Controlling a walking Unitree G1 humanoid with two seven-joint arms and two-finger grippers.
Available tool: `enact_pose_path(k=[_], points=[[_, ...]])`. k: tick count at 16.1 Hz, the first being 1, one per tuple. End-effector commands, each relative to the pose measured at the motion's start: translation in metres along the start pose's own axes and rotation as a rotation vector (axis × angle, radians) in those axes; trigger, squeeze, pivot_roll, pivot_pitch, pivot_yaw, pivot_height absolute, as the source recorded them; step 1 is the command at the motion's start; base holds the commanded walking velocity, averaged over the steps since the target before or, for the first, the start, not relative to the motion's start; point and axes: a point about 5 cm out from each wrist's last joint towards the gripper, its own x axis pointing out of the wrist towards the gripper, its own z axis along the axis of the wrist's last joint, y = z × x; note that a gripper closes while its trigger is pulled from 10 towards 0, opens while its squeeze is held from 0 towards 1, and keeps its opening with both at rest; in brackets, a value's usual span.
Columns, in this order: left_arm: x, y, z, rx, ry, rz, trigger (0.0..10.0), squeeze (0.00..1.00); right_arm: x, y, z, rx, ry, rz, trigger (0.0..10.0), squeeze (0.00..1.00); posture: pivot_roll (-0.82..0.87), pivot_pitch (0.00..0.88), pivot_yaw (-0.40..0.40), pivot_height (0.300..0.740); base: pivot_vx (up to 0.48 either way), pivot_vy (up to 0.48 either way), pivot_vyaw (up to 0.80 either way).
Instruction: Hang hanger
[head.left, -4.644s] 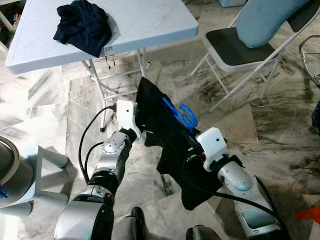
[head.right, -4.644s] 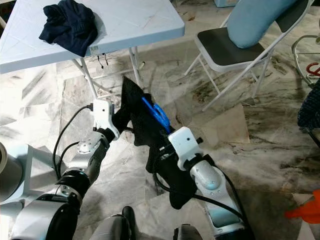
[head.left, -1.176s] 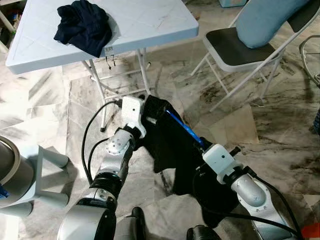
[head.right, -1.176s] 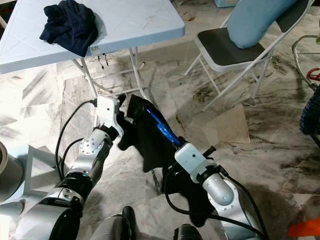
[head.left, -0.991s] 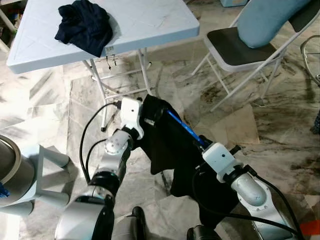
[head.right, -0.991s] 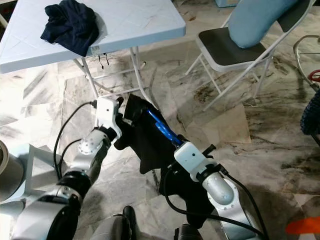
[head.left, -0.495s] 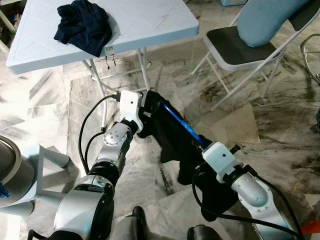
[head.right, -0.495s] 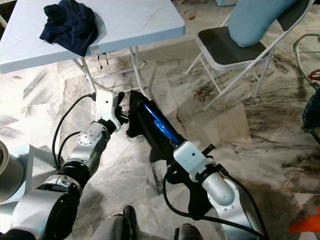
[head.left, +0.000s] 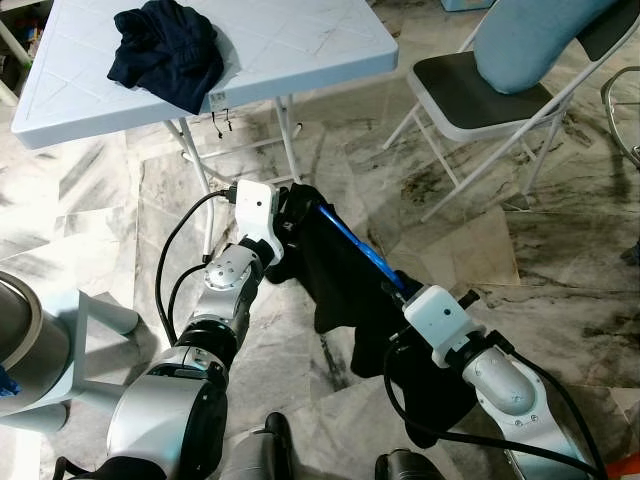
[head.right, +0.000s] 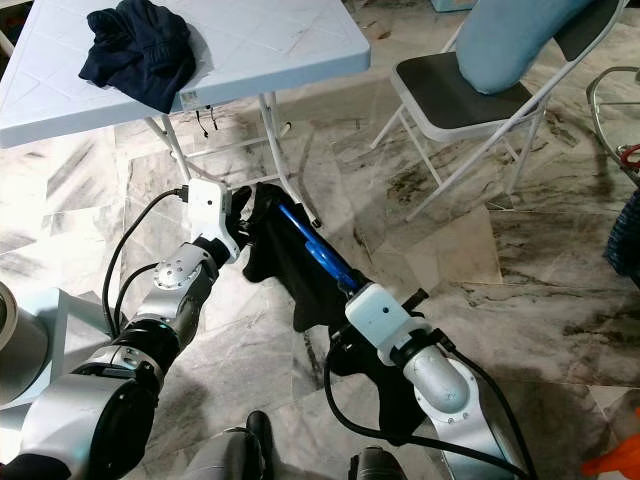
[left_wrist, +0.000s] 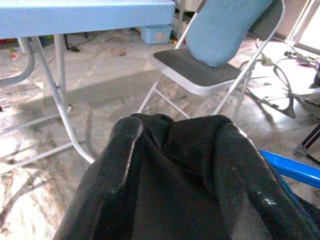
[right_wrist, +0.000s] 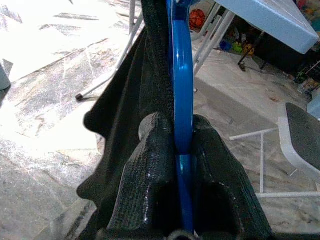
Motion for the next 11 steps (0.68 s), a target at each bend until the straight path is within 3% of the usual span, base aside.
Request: enact_pose_path(k=[1, 11], points=[[-0.0068, 0.0173, -0.0039, -0.024, 0.030, 0.070, 0.0, 0.00, 0.0008, -0.0008, 0.0202, -0.016, -0.103, -0.004, 10.0, 0.00, -0.19, 0.229, 0.098, 0.740, 0.000, 0.000, 0.00], [-0.0068, 0.0075, -0.0056, -0.050, -0.005, 0.029, 0.0, 0.00, 0.0032, -0.0020, 0.0114, -0.031, -0.057, -0.042, 10.0, 0.00, -0.19, 0.237, 0.097, 0.740, 0.000, 0.000, 0.00]])
